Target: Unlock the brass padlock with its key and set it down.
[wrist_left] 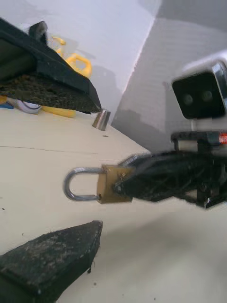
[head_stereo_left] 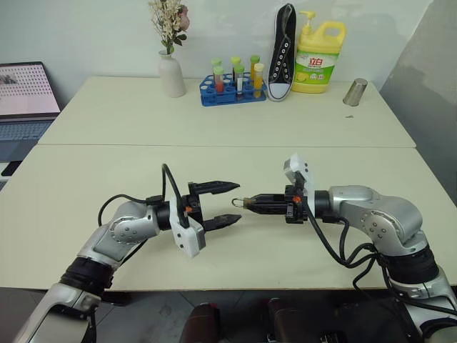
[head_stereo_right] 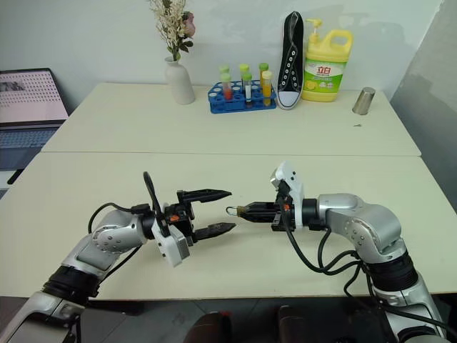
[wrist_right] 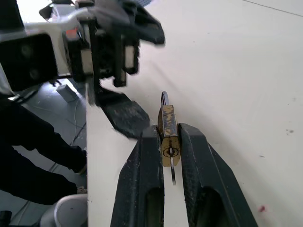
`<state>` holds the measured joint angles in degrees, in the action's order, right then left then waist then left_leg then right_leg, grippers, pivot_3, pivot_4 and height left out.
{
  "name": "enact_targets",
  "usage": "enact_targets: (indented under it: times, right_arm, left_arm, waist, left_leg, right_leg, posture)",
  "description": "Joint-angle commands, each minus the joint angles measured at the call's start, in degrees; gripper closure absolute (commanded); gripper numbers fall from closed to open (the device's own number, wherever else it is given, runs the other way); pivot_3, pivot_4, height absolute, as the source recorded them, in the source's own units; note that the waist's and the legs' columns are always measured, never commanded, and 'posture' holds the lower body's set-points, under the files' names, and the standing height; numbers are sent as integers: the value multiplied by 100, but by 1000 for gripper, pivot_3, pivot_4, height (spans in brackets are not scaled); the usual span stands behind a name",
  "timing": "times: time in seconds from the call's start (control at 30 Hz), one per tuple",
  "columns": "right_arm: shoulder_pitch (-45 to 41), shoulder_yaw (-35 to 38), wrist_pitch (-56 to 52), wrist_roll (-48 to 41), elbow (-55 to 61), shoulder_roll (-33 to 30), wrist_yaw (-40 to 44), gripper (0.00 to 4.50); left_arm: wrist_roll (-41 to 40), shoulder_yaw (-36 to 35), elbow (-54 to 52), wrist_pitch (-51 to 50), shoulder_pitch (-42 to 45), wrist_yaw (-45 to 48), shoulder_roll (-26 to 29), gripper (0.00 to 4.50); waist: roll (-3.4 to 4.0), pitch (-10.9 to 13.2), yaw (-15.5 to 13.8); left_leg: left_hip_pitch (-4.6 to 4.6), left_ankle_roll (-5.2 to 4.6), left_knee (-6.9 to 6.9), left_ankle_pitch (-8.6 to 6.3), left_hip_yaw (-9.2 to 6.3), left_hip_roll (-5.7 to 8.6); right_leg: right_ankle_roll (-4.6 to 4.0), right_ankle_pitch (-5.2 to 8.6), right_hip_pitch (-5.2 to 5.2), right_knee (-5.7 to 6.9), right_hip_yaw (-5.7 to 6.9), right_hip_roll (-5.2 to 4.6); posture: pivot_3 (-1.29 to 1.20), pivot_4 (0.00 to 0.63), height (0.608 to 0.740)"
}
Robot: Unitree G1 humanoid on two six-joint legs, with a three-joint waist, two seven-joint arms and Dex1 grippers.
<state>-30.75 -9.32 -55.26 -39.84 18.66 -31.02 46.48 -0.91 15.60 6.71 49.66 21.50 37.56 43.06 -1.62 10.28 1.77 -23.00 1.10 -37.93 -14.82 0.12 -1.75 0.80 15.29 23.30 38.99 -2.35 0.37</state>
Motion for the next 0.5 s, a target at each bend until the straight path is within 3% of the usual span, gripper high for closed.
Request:
enact_targets:
  times: [0.03, 0.13, 0.3, 0.5]
  right_arm:
    - [-22, 75, 234, 43, 90, -47, 150, 4358]
    - [-27, 87, 335, 108, 95, -108, 230, 4358]
    - [-75, 49, 471, 149, 148, -92, 320, 4358]
    - [-77, 124, 419, 17, 266, -28, 293, 4358]
  left_arm:
    - [-834, -278, -501, -706, -65, 242, 92, 1803]
    - [-1839, -490, -746, -2185, -143, 365, -33, 2857]
    - [-2691, -323, -1144, -4381, -19, 649, -462, 4480]
    - [-3185, -423, -1368, -5887, 44, 955, -870, 4500]
  waist:
    - [0, 0, 1]
    - [0, 0, 1]
    - [0, 0, 3]
    - [-1, 1, 1]
  left_leg:
    - [0, 0, 0, 0, 0, 0]
    - [1, 0, 0, 0, 1, 0]
    - [1, 0, -3, 0, -2, 4]
    - [0, 0, -2, 0, -4, 5]
  right_leg:
    - [0, 0, 0, 0, 0, 0]
    - [1, 1, 0, 0, 0, 3]
    - [25, 15, -1, 1, 4, 10]
    - [25, 15, -1, -1, -2, 27]
  posture:
    - [0, 150, 740]
    - [0, 150, 740]
    - [0, 150, 740]
    - [0, 150, 740]
